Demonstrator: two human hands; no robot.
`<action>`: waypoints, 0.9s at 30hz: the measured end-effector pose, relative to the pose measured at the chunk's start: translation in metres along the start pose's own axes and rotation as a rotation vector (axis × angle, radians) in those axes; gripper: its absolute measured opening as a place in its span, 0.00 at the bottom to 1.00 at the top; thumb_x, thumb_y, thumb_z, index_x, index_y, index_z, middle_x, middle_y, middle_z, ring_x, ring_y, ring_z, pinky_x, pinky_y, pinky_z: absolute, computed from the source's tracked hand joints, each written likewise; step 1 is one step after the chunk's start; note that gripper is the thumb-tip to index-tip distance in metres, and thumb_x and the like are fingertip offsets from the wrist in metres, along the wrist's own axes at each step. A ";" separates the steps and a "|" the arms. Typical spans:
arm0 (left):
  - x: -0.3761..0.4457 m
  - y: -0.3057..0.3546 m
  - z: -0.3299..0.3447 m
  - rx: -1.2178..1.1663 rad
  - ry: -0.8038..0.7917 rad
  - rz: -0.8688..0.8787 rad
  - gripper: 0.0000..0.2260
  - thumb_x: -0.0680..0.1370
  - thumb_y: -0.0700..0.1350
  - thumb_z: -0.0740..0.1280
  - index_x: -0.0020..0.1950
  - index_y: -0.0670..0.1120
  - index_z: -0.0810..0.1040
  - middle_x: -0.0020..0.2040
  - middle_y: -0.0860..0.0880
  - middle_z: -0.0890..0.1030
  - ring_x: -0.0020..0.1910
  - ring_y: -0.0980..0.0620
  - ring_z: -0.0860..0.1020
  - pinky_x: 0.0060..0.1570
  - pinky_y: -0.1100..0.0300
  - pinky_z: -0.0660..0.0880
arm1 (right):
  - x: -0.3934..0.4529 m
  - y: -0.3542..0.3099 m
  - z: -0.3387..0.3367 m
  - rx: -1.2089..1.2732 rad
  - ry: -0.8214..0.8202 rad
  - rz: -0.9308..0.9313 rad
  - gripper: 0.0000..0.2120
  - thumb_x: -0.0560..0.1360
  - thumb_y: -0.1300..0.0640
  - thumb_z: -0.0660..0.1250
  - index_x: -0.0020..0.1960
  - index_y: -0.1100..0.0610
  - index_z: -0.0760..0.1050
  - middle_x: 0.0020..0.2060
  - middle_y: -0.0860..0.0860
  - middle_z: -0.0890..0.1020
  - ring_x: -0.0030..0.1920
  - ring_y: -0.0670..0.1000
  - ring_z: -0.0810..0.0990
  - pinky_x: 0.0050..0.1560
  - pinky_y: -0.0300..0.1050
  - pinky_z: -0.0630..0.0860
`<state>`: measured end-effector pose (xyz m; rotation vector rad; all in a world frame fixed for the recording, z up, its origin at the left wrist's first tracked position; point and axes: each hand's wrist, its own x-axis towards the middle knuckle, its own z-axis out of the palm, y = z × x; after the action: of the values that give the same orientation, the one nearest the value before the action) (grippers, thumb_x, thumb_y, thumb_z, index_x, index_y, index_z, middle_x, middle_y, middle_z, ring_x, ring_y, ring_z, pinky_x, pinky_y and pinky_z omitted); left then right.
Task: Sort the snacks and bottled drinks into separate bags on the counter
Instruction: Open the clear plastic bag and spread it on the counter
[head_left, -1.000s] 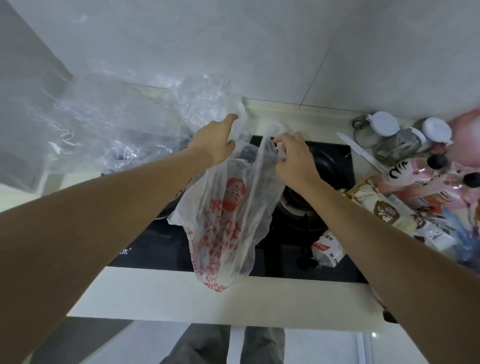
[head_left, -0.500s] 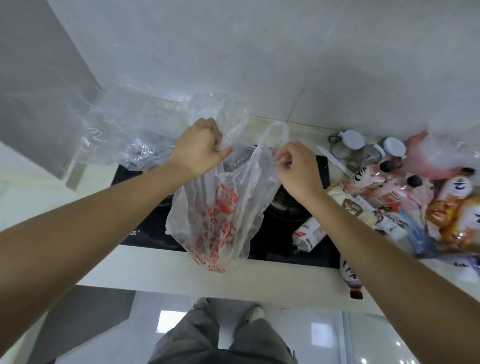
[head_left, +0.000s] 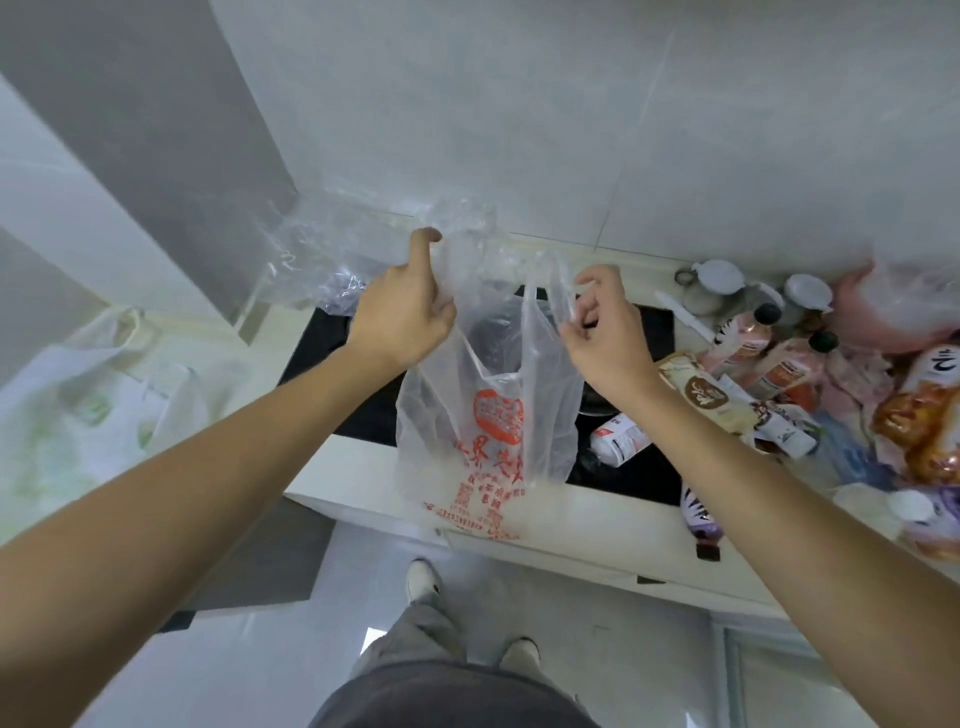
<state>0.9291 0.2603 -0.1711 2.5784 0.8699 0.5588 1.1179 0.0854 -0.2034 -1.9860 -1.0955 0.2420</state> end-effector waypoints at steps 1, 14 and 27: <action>-0.007 0.003 -0.004 0.006 -0.011 -0.008 0.32 0.77 0.42 0.67 0.78 0.45 0.56 0.33 0.48 0.76 0.32 0.46 0.76 0.29 0.53 0.72 | -0.004 -0.003 -0.002 0.014 -0.043 0.009 0.29 0.75 0.69 0.69 0.72 0.55 0.65 0.38 0.47 0.74 0.39 0.43 0.75 0.45 0.38 0.75; -0.019 -0.008 -0.012 -0.051 -0.105 0.192 0.09 0.77 0.40 0.61 0.45 0.40 0.81 0.51 0.47 0.77 0.52 0.46 0.75 0.49 0.52 0.74 | -0.003 -0.038 -0.018 0.289 -0.281 0.299 0.10 0.80 0.61 0.69 0.44 0.68 0.80 0.40 0.55 0.78 0.39 0.47 0.78 0.42 0.38 0.73; -0.014 -0.016 -0.007 -0.386 -0.467 0.259 0.26 0.74 0.25 0.56 0.50 0.49 0.86 0.43 0.48 0.85 0.38 0.49 0.81 0.42 0.55 0.78 | 0.006 -0.053 0.001 0.800 -0.349 0.385 0.09 0.75 0.70 0.58 0.41 0.62 0.75 0.35 0.64 0.79 0.41 0.59 0.84 0.52 0.53 0.83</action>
<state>0.9077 0.2648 -0.1753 2.3236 0.2453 0.1502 1.0893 0.1050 -0.1631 -1.4169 -0.6393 1.0825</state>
